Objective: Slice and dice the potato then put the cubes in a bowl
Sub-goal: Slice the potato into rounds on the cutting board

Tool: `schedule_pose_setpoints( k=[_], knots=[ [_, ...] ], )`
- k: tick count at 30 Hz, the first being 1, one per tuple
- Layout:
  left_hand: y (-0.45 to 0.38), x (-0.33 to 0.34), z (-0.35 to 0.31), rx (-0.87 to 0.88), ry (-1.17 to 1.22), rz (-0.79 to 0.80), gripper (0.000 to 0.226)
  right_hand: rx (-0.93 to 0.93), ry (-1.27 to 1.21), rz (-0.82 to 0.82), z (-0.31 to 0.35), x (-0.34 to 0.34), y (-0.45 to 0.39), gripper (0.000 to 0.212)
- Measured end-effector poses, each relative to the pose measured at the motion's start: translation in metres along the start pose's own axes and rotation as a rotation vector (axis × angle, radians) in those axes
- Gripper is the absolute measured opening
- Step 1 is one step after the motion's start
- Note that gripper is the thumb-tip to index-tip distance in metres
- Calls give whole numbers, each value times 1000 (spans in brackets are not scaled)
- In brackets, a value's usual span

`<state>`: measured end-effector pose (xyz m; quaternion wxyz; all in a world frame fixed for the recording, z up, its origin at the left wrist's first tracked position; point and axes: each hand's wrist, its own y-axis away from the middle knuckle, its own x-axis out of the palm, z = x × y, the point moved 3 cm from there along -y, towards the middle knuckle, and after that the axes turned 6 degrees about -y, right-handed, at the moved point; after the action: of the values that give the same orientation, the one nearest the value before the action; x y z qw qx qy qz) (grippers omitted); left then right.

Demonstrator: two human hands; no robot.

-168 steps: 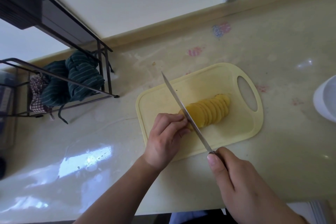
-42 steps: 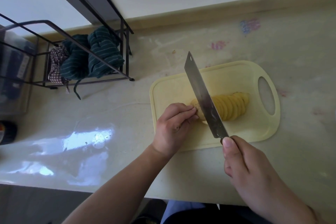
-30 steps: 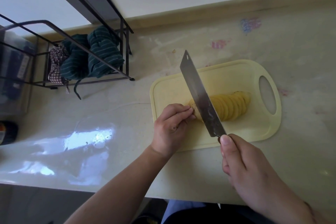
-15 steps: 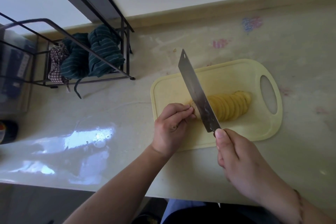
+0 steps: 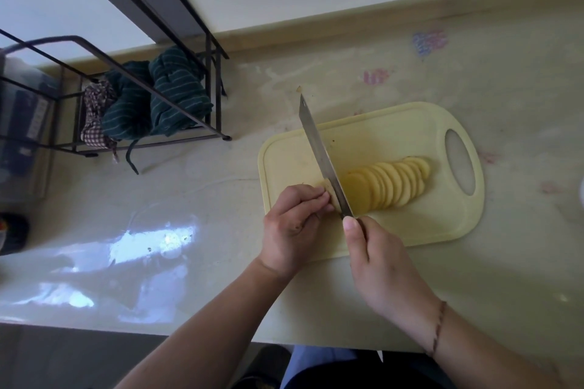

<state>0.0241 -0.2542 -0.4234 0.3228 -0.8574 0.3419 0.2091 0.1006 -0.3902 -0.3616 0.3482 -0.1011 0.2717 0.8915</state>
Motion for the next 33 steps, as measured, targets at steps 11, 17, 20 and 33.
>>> schedule_pose_setpoints(
  k=[11,17,20,33],
  knots=[
    [4,0,-6,-64,-8,137,30,127,-341,77,-8,-9,12,53],
    [-4,5,-14,-75,-49,212,40,227,-682,173,3,-49,27,51],
    [-9,7,-16,-83,-40,267,55,253,-744,103,4,-77,36,55],
    [-47,70,-70,176,-690,626,83,321,-712,-65,-31,-120,59,56]
  ],
)
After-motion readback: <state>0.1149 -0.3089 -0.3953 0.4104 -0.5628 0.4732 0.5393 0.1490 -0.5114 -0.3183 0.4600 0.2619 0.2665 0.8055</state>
